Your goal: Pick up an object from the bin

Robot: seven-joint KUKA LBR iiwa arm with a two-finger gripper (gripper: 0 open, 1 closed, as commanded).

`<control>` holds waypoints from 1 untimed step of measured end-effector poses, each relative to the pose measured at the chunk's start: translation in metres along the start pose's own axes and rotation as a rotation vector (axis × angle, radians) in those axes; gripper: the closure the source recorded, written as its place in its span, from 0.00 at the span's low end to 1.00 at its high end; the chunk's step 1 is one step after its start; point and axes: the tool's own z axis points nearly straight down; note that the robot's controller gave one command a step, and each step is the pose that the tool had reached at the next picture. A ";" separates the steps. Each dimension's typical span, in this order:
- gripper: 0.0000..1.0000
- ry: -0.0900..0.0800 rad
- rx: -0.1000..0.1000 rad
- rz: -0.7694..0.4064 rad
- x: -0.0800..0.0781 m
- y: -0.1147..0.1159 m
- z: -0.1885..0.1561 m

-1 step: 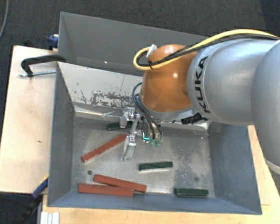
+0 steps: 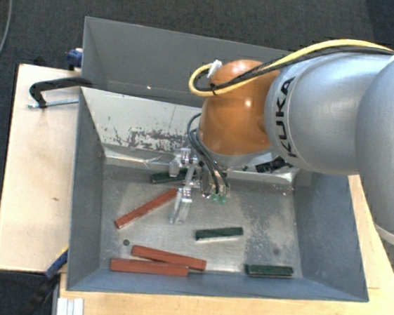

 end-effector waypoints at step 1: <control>0.00 -0.014 -0.001 -0.220 -0.028 0.008 0.042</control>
Offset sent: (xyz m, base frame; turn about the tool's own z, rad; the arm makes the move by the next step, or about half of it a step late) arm 0.0330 0.0168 0.0120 -0.3272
